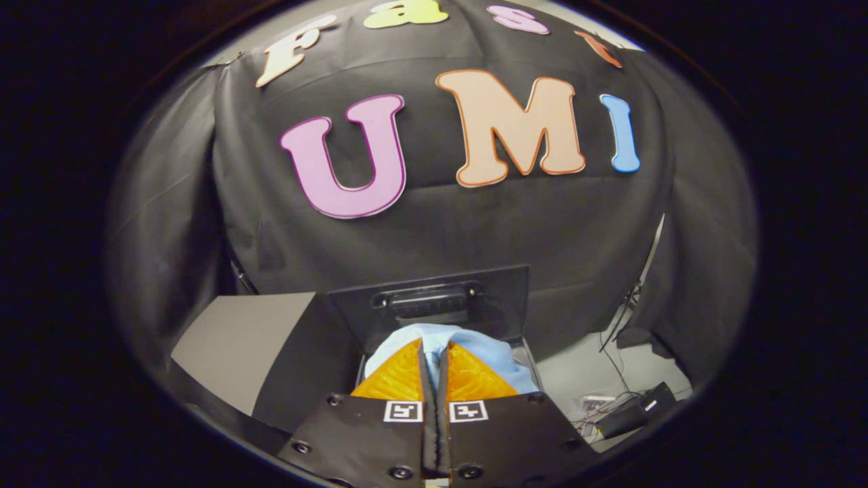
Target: Put the clothes into the washing machine and then close the washing machine lid.
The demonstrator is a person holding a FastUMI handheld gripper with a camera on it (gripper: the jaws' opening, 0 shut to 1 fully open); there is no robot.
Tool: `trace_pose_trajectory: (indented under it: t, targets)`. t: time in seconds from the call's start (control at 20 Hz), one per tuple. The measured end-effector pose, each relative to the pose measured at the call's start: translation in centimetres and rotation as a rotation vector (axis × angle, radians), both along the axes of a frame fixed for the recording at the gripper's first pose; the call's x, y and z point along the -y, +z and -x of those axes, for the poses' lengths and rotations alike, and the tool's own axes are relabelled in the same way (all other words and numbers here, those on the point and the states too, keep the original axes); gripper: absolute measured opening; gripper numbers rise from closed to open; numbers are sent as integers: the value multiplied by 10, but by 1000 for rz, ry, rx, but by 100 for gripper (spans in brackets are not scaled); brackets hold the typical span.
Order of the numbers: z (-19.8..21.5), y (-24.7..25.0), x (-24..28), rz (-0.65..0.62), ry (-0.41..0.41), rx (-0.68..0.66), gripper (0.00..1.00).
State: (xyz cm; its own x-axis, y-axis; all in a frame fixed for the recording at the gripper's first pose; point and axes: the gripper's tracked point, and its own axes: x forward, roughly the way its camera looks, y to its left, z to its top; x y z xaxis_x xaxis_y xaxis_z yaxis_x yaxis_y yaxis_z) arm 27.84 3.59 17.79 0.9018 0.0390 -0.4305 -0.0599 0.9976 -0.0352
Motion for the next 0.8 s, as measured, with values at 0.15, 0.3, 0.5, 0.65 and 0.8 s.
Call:
trace_pose_trajectory:
  t: [0.15, 0.3, 0.5, 0.65, 0.8]
  targets:
    - [-4, -20, -2, 3, 9, -6, 0]
    - [-15, -37, 3, 0, 18, 12, 0]
    - [-27, -68, 7, -18, 10, -4, 1]
    - [-35, -96, 12, 0, 18, -13, 1]
    - [-42, -119, 16, -14, 7, 22, 0]
